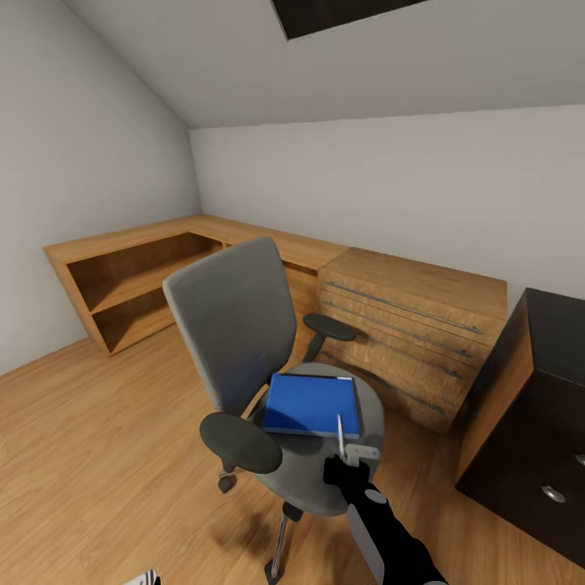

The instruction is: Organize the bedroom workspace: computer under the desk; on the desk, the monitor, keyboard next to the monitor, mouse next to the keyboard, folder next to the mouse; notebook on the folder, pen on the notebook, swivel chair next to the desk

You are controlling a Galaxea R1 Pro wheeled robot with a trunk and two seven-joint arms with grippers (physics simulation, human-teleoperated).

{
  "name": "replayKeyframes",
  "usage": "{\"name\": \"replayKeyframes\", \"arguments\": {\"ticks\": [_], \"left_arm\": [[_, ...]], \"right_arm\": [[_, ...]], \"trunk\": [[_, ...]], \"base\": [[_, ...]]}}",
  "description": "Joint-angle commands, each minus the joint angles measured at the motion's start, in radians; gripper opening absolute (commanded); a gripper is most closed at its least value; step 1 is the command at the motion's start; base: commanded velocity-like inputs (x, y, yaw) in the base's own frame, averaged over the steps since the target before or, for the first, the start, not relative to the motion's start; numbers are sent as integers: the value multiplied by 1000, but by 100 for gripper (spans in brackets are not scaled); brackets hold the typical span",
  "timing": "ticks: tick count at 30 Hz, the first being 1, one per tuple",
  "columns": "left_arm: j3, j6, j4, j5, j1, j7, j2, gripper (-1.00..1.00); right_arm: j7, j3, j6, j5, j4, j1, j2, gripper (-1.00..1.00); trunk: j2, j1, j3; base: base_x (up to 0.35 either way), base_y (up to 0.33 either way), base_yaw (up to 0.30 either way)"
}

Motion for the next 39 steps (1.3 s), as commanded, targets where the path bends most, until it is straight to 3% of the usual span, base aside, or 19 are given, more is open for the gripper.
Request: {"name": "replayKeyframes", "arguments": {"ticks": [1,39], "left_arm": [[-9,-2,-1,2,0,8,1,100],[-9,-2,-1,1,0,7,1,100]], "right_arm": [[-6,3,4,-14,-1,0,0,-100],[-6,-1,7,-16,-2,0,0,-100]], "trunk": [[0,0,-1],[0,0,-1]], "base": [[0,0,0],[0,0,0]]}}
